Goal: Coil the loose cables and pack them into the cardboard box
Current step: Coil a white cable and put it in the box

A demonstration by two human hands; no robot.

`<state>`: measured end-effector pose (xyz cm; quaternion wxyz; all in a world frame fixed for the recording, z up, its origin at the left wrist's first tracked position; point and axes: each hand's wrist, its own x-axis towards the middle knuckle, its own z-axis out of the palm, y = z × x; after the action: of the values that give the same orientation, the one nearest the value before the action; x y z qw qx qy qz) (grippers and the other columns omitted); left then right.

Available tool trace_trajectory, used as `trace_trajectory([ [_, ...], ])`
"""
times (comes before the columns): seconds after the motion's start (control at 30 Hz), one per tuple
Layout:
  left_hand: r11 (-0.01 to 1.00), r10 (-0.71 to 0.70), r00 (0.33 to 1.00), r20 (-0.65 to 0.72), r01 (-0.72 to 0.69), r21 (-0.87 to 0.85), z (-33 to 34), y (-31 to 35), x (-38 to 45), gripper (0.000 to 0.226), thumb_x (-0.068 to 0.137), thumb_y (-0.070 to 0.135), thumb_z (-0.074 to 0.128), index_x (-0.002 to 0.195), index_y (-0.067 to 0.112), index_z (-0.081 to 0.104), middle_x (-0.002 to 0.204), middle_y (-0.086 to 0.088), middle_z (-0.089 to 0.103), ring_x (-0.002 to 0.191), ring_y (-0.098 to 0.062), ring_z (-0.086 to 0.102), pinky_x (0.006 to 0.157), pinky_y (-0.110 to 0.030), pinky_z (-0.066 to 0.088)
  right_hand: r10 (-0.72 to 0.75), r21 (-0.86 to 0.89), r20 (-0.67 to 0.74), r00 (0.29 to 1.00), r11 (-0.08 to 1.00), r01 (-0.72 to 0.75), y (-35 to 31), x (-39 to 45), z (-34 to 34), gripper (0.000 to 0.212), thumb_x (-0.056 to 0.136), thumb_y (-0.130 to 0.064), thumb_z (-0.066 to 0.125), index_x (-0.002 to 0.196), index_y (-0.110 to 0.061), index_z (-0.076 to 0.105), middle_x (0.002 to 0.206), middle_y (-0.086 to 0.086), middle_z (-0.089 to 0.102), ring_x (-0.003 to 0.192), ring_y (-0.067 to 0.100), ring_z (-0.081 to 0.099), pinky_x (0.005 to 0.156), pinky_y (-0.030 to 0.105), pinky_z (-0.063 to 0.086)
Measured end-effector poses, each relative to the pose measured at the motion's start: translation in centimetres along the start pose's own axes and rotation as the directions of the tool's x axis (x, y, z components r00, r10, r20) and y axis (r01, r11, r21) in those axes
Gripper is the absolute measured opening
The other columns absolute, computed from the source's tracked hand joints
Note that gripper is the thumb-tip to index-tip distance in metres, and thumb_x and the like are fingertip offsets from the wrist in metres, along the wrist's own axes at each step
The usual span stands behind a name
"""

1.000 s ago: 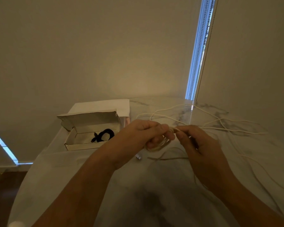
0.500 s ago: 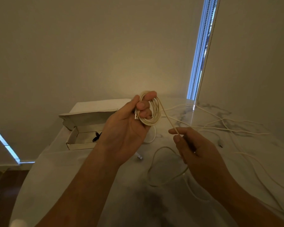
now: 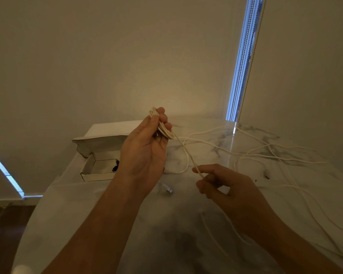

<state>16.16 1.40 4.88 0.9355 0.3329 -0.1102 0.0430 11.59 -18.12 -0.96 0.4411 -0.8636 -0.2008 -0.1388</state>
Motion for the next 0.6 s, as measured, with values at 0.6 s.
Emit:
trace_trajectory([
  [0.6, 0.191, -0.196, 0.961, 0.194, -0.157, 0.969, -0.4, -1.6, -1.4, 0.031, 0.102, 0.027, 0.046, 0.088, 0.013, 0.07, 0.082, -0.008, 0.069, 0.081, -0.023, 0.063, 0.081, -0.042, 0.052, -0.073, 0.169, -0.042, 0.996, 0.983, 0.079, -1.9, -0.5, -0.6, 0.02, 0.09, -0.022, 0.065, 0.102, -0.036, 0.071, 0.088, -0.008, 0.07, 0.077, 0.012, 0.066, 0.068, 0.02, 0.05],
])
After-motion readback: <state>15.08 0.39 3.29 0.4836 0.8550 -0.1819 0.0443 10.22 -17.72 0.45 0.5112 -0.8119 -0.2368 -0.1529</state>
